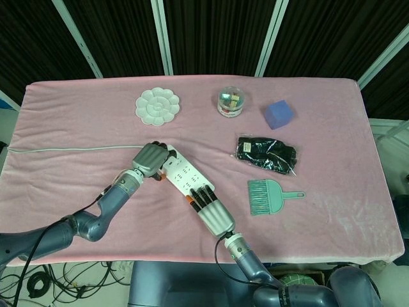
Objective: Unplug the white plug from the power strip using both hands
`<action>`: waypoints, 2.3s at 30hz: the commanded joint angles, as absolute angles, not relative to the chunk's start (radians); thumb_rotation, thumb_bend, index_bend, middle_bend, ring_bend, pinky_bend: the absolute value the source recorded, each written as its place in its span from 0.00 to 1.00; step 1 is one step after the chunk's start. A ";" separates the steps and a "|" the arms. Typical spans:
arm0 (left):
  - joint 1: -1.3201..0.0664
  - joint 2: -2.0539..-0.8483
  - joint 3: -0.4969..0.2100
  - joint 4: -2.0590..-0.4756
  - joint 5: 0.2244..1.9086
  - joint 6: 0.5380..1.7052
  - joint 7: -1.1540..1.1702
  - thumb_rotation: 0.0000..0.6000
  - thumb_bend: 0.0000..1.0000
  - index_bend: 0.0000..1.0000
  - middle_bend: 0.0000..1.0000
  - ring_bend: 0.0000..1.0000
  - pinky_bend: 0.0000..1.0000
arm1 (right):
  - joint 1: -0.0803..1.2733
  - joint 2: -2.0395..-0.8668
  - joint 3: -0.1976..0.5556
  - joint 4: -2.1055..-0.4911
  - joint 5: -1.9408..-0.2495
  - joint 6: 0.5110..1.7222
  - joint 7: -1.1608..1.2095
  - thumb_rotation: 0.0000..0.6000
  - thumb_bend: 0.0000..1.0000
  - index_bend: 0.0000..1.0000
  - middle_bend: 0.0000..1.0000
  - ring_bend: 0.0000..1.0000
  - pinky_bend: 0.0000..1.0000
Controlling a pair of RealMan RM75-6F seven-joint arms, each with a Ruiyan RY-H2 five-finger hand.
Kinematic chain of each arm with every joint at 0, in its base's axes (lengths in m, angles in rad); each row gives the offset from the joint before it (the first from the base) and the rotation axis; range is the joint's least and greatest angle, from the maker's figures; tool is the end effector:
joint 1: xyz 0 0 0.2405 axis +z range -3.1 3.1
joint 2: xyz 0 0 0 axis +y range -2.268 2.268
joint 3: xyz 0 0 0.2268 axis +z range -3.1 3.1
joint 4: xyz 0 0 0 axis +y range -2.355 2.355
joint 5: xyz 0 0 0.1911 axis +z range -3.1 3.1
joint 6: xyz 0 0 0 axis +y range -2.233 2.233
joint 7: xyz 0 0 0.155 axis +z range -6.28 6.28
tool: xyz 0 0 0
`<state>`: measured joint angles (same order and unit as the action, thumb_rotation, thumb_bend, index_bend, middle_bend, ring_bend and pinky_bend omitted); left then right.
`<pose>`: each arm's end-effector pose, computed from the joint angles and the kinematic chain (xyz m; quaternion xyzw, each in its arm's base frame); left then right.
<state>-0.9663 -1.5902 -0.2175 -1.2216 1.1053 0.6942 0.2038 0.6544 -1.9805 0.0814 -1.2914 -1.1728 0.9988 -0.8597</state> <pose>-0.0899 0.3874 -0.0174 -0.7911 -0.3497 -0.3368 0.3721 -0.0945 -0.2491 -0.1194 0.8373 -0.2429 0.2785 0.4031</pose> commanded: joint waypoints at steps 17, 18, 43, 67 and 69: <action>-0.930 -1.473 -0.243 -1.356 1.175 0.765 0.080 1.00 0.74 0.70 0.67 0.24 0.26 | 0.676 -1.965 0.121 -1.337 -1.174 1.023 -0.841 1.00 0.74 0.29 0.13 0.14 0.08; -0.926 -1.455 -0.242 -1.376 1.174 0.767 0.085 1.00 0.74 0.70 0.67 0.24 0.26 | 0.678 -1.963 0.131 -1.346 -1.176 1.030 -0.839 1.00 0.74 0.29 0.13 0.14 0.08; -0.644 -1.234 0.003 -1.464 1.480 0.978 -0.201 1.00 0.70 0.66 0.63 0.23 0.24 | 0.589 -1.530 0.271 -1.665 -1.155 1.206 -0.757 1.00 0.65 0.27 0.13 0.13 0.08; -0.582 -1.180 -0.021 -1.556 1.386 0.985 -0.198 1.00 0.01 0.19 0.08 0.00 0.00 | 0.366 -1.151 0.155 -1.696 -1.289 1.330 -0.426 1.00 0.27 0.12 0.03 0.03 0.07; -0.560 -1.132 -0.011 -1.611 1.388 1.005 -0.190 1.00 0.01 0.17 0.06 0.00 0.00 | 0.342 -1.137 0.138 -1.693 -1.307 1.349 -0.394 1.00 0.27 0.12 0.03 0.03 0.07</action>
